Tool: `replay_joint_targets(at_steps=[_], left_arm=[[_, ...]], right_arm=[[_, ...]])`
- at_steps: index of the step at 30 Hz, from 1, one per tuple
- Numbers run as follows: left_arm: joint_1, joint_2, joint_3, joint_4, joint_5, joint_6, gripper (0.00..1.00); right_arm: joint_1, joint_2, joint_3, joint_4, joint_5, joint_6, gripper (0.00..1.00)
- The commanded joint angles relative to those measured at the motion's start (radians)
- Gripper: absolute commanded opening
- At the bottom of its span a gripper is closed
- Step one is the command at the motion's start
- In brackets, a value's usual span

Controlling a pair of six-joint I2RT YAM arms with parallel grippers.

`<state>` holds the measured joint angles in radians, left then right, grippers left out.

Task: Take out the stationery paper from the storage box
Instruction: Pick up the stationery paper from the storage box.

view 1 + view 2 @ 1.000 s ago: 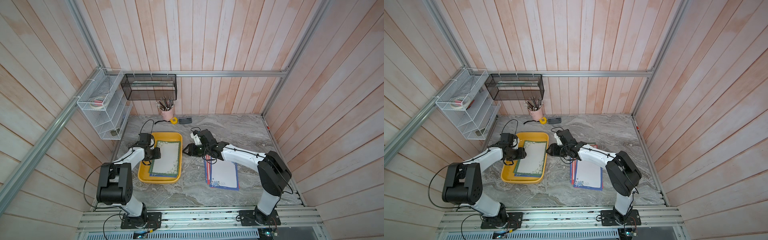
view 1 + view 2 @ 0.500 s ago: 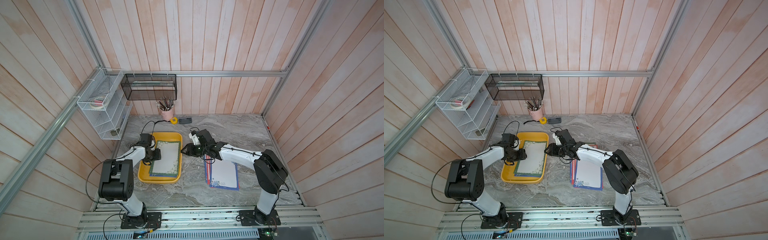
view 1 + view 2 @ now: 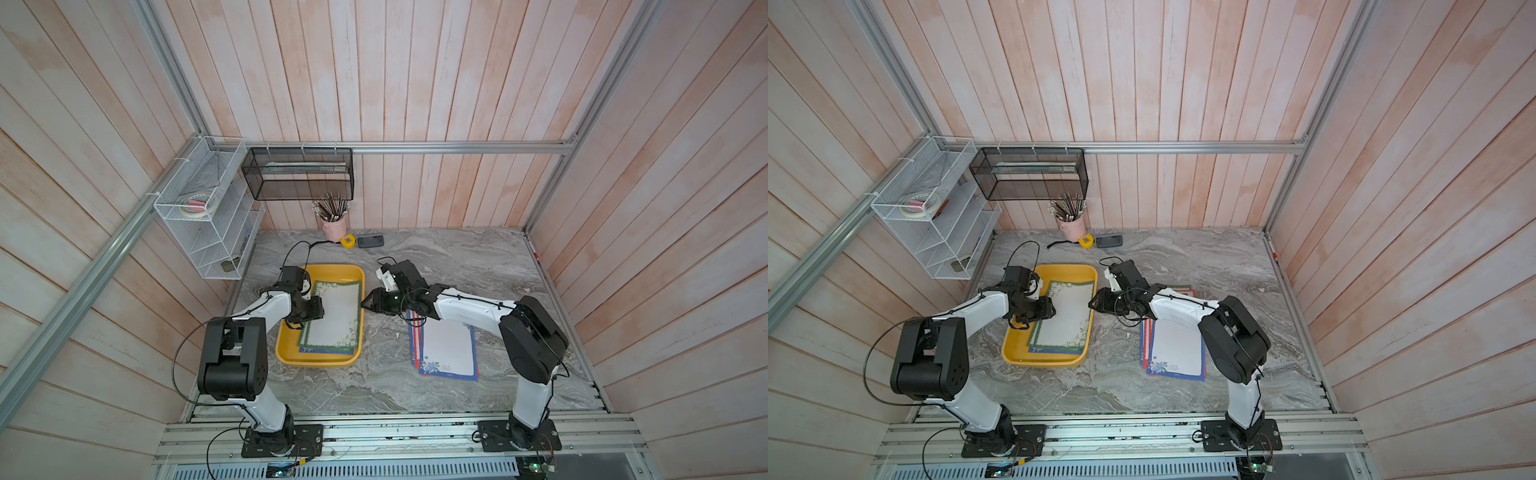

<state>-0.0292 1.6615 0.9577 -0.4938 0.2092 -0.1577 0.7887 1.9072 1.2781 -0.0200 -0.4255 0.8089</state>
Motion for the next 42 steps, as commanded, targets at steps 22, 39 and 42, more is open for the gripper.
replay_joint_targets(at_steps=[22, 39, 42], left_arm=[[0.045, -0.057, -0.033, 0.136, 0.336, -0.127, 0.45], [0.048, 0.043, -0.023, 0.125, 0.365, -0.142, 0.43], [0.047, 0.05, -0.02, 0.128, 0.378, -0.145, 0.42]], right_arm=[[-0.009, 0.081, 0.052, 0.05, -0.064, 0.027, 0.37], [-0.014, 0.105, 0.086, 0.054, -0.082, 0.02, 0.36], [-0.016, 0.11, 0.089, 0.052, -0.079, 0.019, 0.35]])
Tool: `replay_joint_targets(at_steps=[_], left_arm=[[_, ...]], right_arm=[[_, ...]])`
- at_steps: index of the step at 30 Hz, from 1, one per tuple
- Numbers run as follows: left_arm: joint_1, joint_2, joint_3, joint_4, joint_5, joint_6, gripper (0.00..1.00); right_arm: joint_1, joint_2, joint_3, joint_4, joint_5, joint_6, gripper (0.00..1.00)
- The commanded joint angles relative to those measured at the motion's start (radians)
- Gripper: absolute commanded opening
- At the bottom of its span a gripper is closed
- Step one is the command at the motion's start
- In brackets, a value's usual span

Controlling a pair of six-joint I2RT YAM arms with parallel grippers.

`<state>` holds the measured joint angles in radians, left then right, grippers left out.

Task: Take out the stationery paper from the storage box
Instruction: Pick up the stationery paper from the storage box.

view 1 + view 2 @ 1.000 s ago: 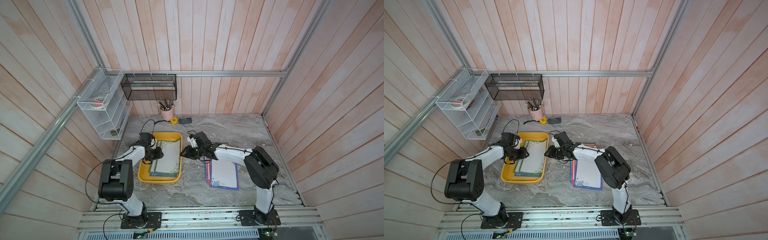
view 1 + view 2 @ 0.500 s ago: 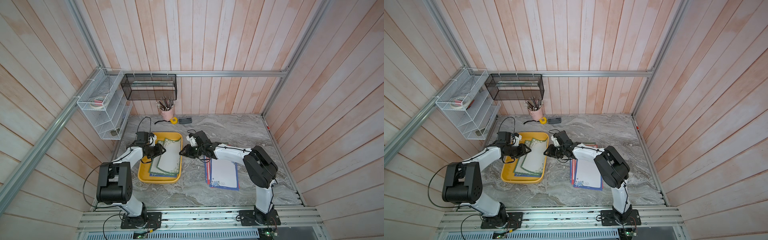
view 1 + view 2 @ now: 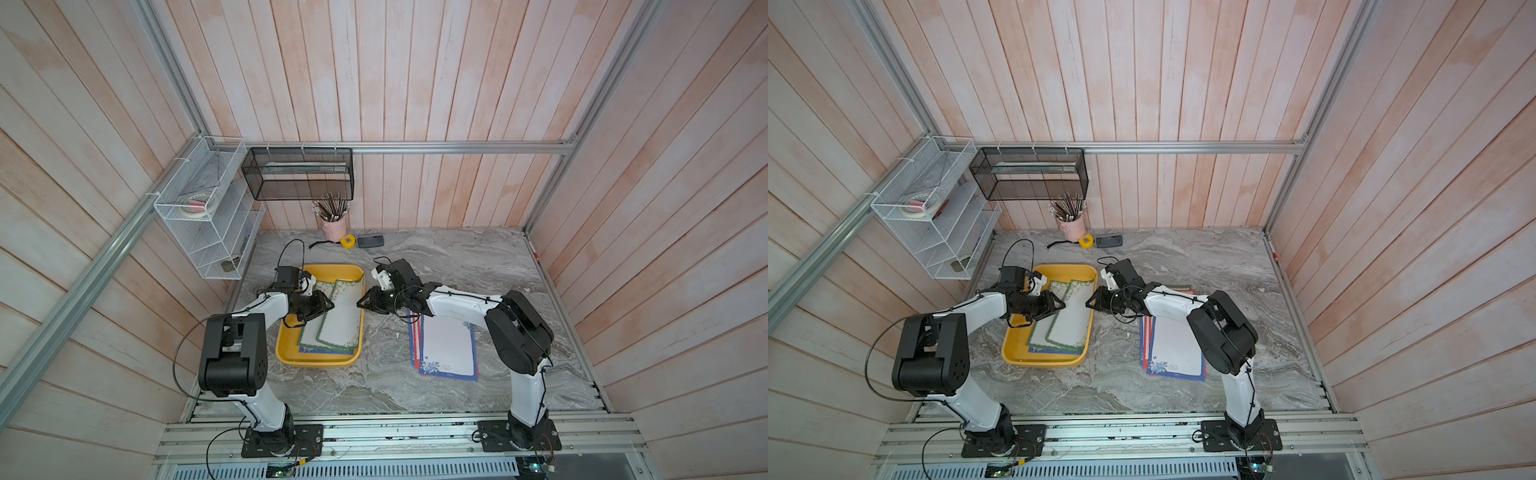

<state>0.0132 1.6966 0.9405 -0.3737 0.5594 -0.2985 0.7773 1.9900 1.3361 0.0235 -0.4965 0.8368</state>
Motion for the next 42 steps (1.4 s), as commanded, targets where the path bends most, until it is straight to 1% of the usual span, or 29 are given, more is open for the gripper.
replay_joint_targets(at_steps=[1, 6, 9, 11, 14, 18, 21, 25, 28, 33, 42], left_arm=[[0.005, 0.012, -0.004, 0.013, 0.04, -0.007, 0.41], [0.005, -0.005, -0.023, 0.057, 0.106, -0.024, 0.38], [0.005, -0.003, -0.025, 0.065, 0.128, -0.033, 0.37], [0.005, -0.004, -0.023, 0.067, 0.132, -0.035, 0.37], [0.004, -0.014, -0.028, 0.077, 0.149, -0.037, 0.35], [0.005, -0.027, -0.034, 0.095, 0.179, -0.047, 0.33], [0.005, -0.037, -0.037, 0.103, 0.187, -0.05, 0.32], [0.004, -0.043, -0.042, 0.111, 0.196, -0.054, 0.32], [0.005, -0.043, -0.043, 0.116, 0.209, -0.061, 0.32], [0.004, -0.048, -0.046, 0.128, 0.227, -0.067, 0.32], [0.004, -0.059, -0.054, 0.149, 0.245, -0.081, 0.32]], right_arm=[[-0.003, 0.029, 0.031, 0.009, -0.009, -0.007, 0.35], [-0.007, 0.025, 0.029, 0.009, -0.008, -0.011, 0.35], [-0.008, 0.021, 0.03, 0.002, -0.002, -0.016, 0.33], [-0.009, 0.017, 0.031, -0.006, 0.008, -0.019, 0.29], [-0.008, 0.012, 0.037, -0.017, 0.017, -0.029, 0.19], [-0.009, 0.012, 0.041, -0.022, 0.019, -0.033, 0.13], [-0.009, 0.022, 0.055, -0.027, 0.013, -0.034, 0.15], [-0.009, 0.039, 0.078, -0.039, 0.007, -0.033, 0.26], [-0.008, 0.052, 0.103, -0.059, 0.009, -0.039, 0.31], [-0.008, 0.084, 0.161, -0.142, 0.029, -0.066, 0.32], [-0.009, 0.1, 0.234, -0.274, 0.113, -0.124, 0.32]])
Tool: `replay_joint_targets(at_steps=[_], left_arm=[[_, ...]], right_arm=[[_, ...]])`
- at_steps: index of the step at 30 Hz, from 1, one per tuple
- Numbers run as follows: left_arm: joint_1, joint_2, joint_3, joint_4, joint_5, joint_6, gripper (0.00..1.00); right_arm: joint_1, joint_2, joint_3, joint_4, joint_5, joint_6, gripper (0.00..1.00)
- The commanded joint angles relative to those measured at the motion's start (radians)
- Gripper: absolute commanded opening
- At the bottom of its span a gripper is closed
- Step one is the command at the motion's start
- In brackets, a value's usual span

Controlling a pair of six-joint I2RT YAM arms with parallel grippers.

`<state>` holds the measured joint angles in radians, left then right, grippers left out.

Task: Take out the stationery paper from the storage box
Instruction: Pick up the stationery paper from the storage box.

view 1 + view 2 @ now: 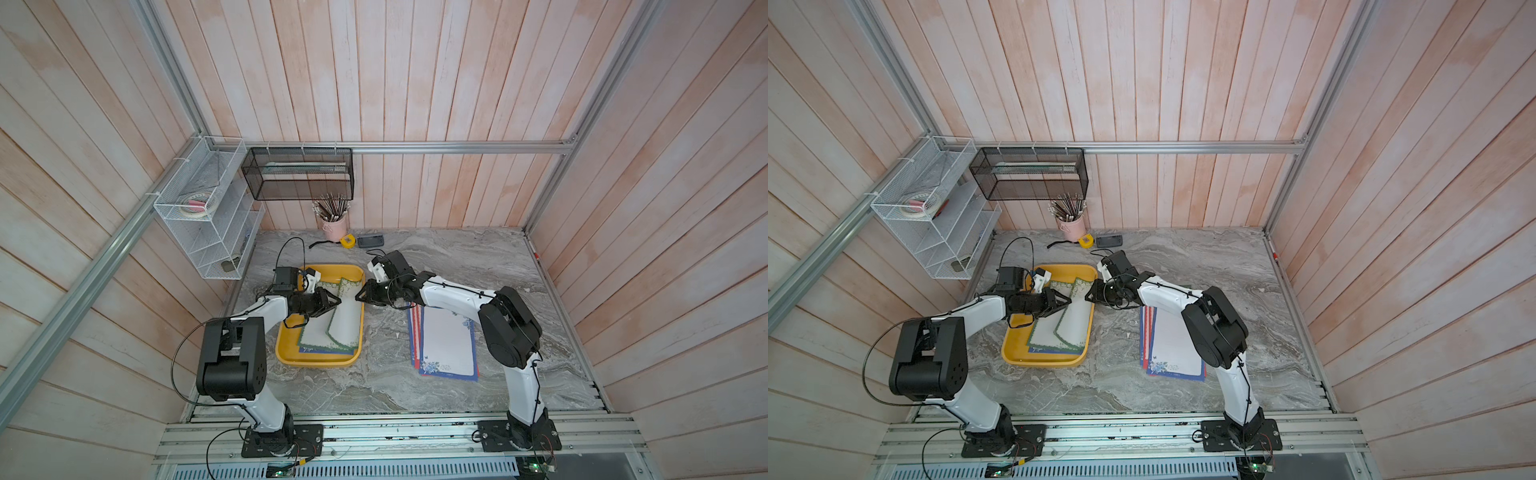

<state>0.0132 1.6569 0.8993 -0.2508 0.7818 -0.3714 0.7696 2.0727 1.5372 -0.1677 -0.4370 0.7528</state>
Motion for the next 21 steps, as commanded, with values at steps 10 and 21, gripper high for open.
replay_joint_targets(at_steps=[10, 21], left_arm=[[-0.009, -0.027, -0.021, 0.051, 0.059, -0.014, 0.32], [-0.017, 0.079, 0.015, -0.045, -0.067, 0.008, 0.36]], right_arm=[[0.0, 0.071, 0.113, -0.164, 0.072, -0.073, 0.28], [0.003, 0.076, 0.129, -0.138, 0.051, -0.064, 0.22]])
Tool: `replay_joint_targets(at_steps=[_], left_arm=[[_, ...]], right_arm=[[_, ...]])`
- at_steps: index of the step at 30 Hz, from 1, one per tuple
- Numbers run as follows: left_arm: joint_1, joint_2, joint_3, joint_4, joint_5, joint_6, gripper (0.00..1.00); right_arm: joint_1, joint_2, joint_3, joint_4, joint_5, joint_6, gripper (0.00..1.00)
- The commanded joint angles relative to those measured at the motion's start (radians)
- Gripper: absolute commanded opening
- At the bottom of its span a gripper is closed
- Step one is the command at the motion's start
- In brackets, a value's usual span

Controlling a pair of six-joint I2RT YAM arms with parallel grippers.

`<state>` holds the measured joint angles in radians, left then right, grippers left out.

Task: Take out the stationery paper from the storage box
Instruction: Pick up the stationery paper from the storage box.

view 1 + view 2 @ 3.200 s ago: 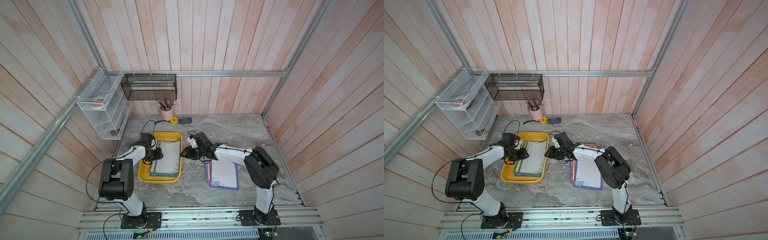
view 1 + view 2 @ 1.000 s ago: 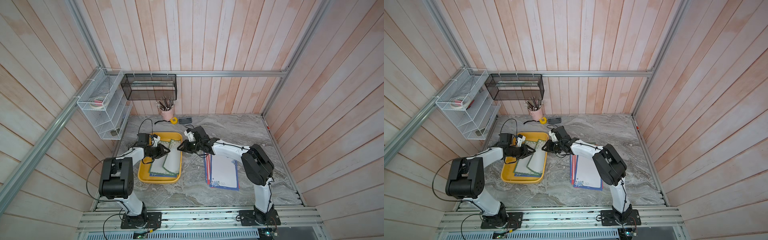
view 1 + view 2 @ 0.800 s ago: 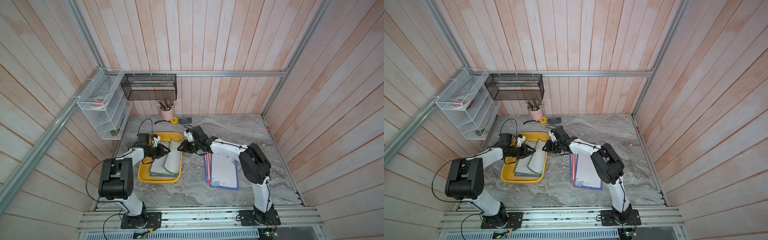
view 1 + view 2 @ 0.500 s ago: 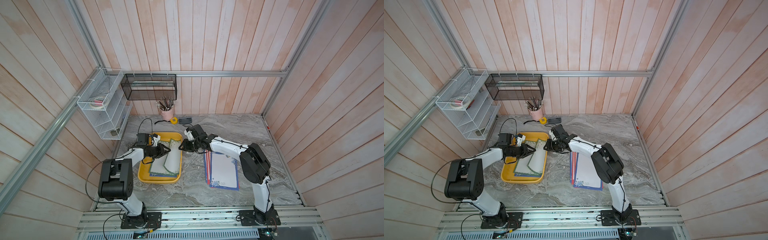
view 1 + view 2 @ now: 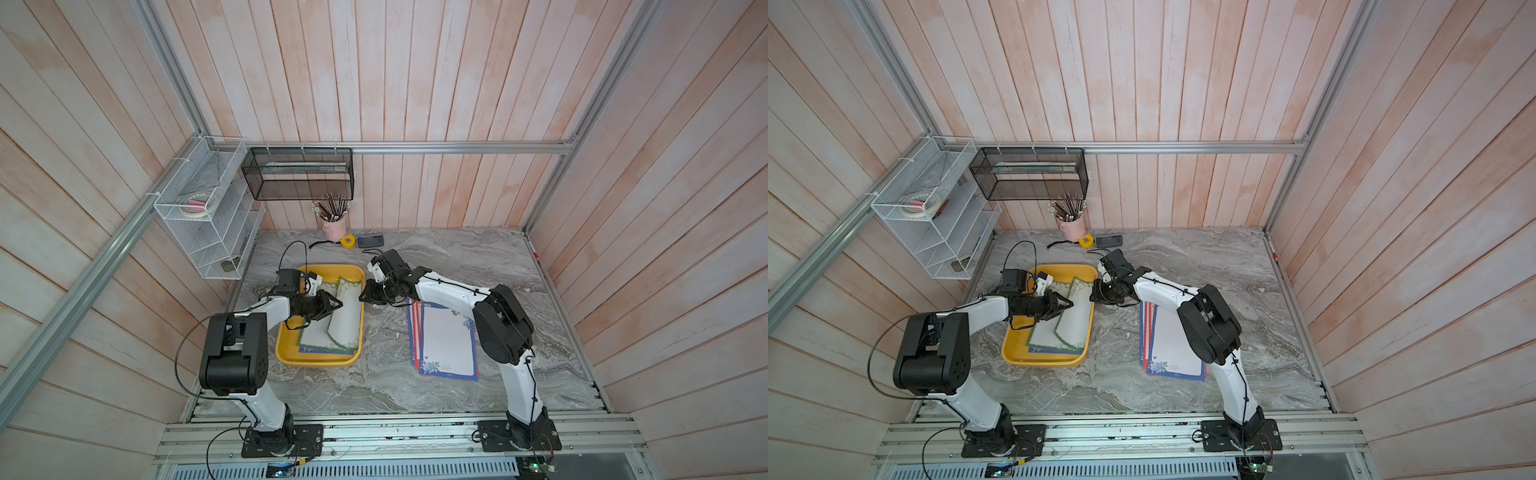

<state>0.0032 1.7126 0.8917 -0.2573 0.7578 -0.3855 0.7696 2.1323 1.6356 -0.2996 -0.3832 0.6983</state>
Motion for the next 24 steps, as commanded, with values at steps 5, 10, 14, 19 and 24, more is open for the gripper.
replay_joint_targets(at_steps=[5, 10, 14, 19, 24], left_arm=[[-0.031, 0.036, 0.035, -0.056, -0.064, 0.045, 0.32], [-0.037, -0.028, 0.049, -0.067, -0.116, 0.094, 0.0], [-0.039, -0.164, 0.058, -0.092, -0.216, 0.147, 0.0], [-0.069, -0.395, 0.107, -0.085, -0.217, 0.181, 0.0], [-0.103, -0.664, 0.127, 0.057, -0.05, 0.212, 0.0]], right_arm=[[0.003, 0.02, 0.027, 0.011, -0.022, -0.008, 0.22], [0.004, -0.025, 0.001, 0.046, -0.017, -0.003, 0.4], [0.002, -0.118, -0.033, 0.063, 0.032, -0.023, 0.5], [-0.02, -0.321, -0.162, 0.139, 0.088, -0.109, 0.59], [-0.079, -0.675, -0.552, 0.574, 0.049, -0.193, 0.74]])
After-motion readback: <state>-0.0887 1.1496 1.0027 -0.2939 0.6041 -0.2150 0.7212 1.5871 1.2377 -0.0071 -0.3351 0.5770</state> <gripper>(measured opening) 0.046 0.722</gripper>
